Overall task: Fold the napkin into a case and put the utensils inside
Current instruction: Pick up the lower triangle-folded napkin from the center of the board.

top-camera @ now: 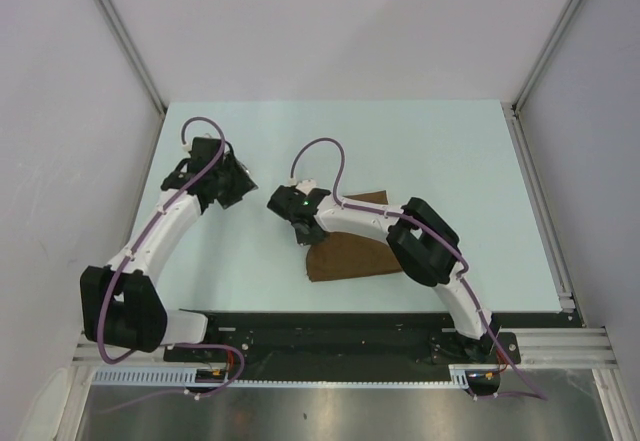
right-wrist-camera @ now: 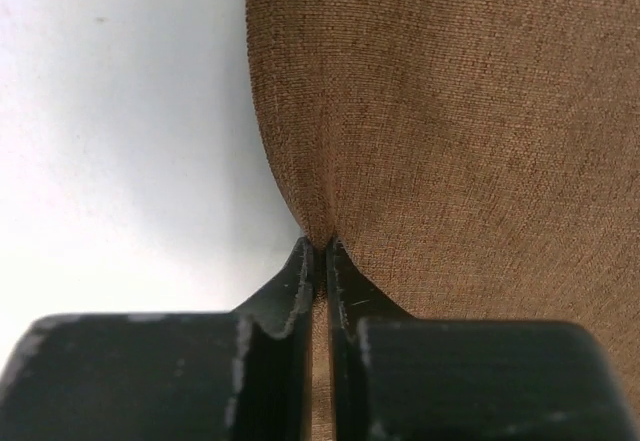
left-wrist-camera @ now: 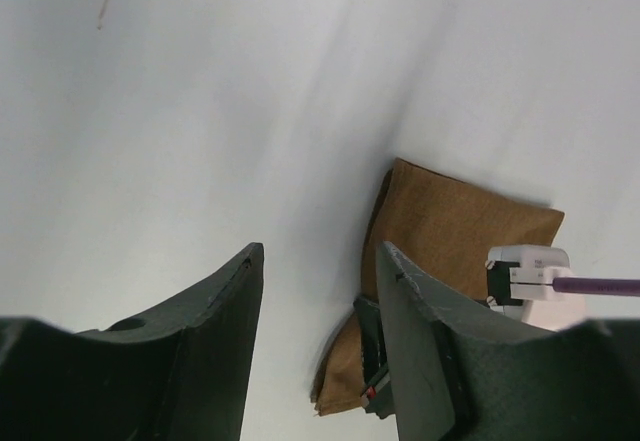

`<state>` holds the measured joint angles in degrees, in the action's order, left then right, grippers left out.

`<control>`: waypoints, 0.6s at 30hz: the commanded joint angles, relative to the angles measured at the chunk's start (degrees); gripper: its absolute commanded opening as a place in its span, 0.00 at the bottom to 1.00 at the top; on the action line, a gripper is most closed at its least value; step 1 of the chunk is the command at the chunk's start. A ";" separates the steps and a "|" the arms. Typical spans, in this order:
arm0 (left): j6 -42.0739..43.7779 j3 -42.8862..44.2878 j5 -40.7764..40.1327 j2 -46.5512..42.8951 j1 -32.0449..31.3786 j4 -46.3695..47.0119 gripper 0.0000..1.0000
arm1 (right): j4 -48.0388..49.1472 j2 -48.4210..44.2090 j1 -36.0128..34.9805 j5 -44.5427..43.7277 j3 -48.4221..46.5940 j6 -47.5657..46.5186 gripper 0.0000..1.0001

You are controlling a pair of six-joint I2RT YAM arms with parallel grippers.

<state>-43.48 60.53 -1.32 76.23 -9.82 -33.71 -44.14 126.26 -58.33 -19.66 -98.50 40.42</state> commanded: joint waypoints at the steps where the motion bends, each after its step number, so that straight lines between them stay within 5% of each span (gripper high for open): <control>1: 2.96 -1.81 5.53 0.06 0.51 3.46 0.54 | 0.89 2.95 -0.21 1.11 1.64 -0.59 0.00; 6: 4.55 -5.68 17.72 2.08 0.51 10.85 0.61 | 12.04 -8.10 3.64 11.11 7.25 -6.41 0.00; 8: 3.33 -7.36 21.26 3.66 0.42 15.16 0.64 | 20.38 -11.72 6.63 23.83 14.36 -6.85 0.00; 18: 1.12 -1.04 27.16 14.82 -5.45 17.28 0.70 | 51.85 -20.35 20.96 59.88 38.72 1.04 0.00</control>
<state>-41.15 54.59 21.41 88.25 -11.60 -19.70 -9.06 108.75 -39.64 22.11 -66.32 36.53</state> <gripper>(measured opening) 0.691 0.022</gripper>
